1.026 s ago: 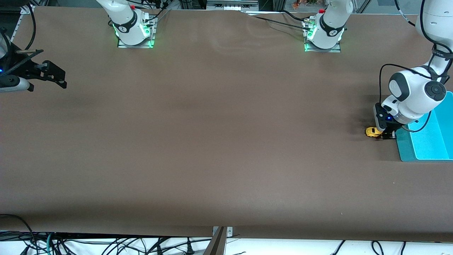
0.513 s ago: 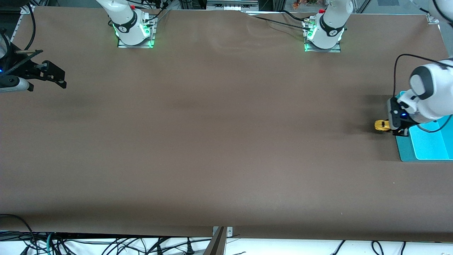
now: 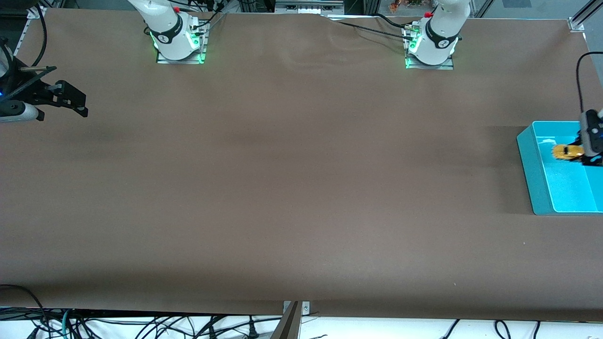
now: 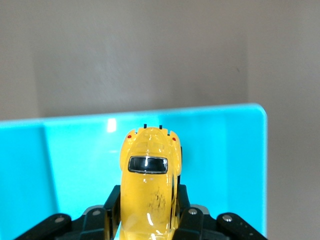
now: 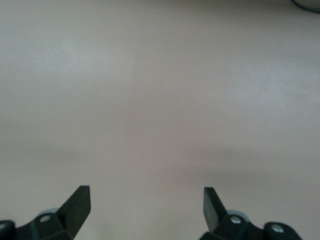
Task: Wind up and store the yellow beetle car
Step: 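Lift the car with the left gripper and lower it into the teal box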
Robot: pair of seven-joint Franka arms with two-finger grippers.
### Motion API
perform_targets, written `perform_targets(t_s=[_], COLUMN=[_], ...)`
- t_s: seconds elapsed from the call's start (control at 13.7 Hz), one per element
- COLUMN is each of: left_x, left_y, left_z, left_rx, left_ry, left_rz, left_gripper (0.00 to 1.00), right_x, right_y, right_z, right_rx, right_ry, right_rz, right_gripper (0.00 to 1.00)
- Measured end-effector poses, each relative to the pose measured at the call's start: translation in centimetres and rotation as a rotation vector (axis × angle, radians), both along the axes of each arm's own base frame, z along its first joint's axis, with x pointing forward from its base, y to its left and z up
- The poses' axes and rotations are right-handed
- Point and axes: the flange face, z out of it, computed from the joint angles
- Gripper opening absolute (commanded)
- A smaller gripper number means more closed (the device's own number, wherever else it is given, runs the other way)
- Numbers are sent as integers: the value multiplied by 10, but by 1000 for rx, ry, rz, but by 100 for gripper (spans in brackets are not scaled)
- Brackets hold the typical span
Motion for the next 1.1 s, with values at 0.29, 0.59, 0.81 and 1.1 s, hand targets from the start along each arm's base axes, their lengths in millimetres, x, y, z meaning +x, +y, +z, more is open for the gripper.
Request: perform_targets(t_s=[0.29, 0.59, 0.81, 1.1], left_x=[-20, -6, 4, 14], left_y=[44, 66, 70, 65], left_z=[-40, -95, -130, -148], left_rx=[-37, -71, -88, -94], left_ry=[40, 70, 76, 42], left_rz=[61, 74, 72, 72], left_gripper=[0, 0, 3, 13], right_x=[0, 0, 0, 0], right_y=[0, -1, -1, -1], right_z=[0, 0, 0, 0], right_rx=[0, 0, 0, 0], right_ry=[0, 0, 0, 0], right_rz=[-1, -1, -1, -2], right_gripper=[100, 100, 100, 100])
